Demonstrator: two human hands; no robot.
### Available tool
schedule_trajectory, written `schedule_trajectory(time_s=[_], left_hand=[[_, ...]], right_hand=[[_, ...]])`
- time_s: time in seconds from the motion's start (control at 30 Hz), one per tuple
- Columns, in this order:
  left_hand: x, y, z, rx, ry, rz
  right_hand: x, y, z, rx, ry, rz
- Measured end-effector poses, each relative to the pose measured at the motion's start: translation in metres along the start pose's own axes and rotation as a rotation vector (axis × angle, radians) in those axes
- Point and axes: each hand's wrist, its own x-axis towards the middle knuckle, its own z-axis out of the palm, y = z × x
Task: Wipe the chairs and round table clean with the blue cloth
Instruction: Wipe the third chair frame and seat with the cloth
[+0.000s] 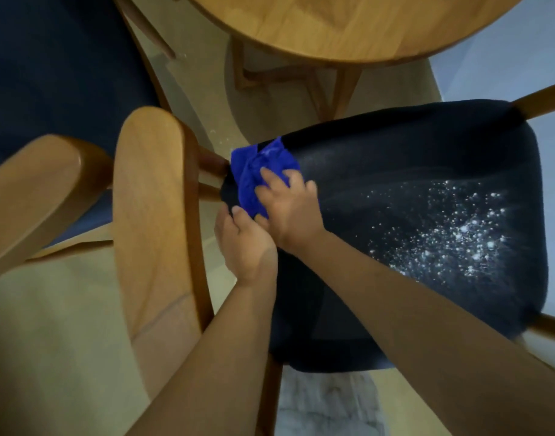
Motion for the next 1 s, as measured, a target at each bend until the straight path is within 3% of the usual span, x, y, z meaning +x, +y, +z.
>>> schedule_trajectory(time_s=[0.1, 0.2, 0.3, 0.37, 0.5, 0.8, 0.9, 1.0], left_hand=[[-0.005, -0.004, -0.004, 0.035, -0.056, 0.039], [-0.005, -0.010, -0.004, 0.039, -0.116, -0.036], [-0.010, -0.011, 0.001, 0.027, -0.193, -0.016], [-0.029, -0.001, 0.003, 0.113, -0.278, 0.072], [-0.058, -0.015, 0.011, 0.300, -0.338, 0.214], [-0.116, -0.038, 0.052, 0.407, -0.471, 0.351], [-0.126, -0.046, 0.059, 0.440, -0.483, 0.359], [-0.130, -0.050, 0.059, 0.465, -0.479, 0.369]], right_hand=[[-0.031, -0.021, 0.006, 0.064, -0.149, -0.217], [-0.047, -0.019, 0.018, -0.055, -0.155, -0.305], [-0.046, 0.028, 0.010, -0.245, -0.073, -0.350], [-0.052, 0.068, 0.002, -0.307, 0.004, -0.257], [-0.074, 0.136, -0.007, -0.247, -0.037, -0.083], [-0.147, 0.276, -0.020, -0.112, 0.125, 0.471], [-0.168, 0.296, -0.016, 0.012, 0.135, 0.639], [-0.188, 0.306, -0.016, 0.256, 0.208, 0.940]])
